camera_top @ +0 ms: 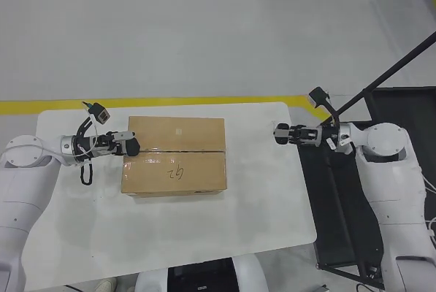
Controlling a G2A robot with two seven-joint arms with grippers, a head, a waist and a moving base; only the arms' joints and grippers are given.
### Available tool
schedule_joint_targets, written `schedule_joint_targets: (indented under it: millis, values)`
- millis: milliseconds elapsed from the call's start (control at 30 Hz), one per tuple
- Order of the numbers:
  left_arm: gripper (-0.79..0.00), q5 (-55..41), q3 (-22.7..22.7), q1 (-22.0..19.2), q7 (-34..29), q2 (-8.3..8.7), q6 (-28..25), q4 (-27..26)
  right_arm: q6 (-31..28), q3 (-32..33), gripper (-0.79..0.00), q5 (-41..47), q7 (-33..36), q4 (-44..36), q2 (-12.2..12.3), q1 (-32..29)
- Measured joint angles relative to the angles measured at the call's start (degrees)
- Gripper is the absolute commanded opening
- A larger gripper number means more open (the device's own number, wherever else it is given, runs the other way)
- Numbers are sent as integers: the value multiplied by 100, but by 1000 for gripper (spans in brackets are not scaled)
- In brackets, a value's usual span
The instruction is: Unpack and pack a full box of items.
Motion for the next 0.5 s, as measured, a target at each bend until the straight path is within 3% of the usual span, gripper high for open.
schedule_joint_targets:
  millis: [500]
  values:
    - [0,0,0,0,0,0,0,0,39,-990,-785,1309,-405,-911,-157,615]
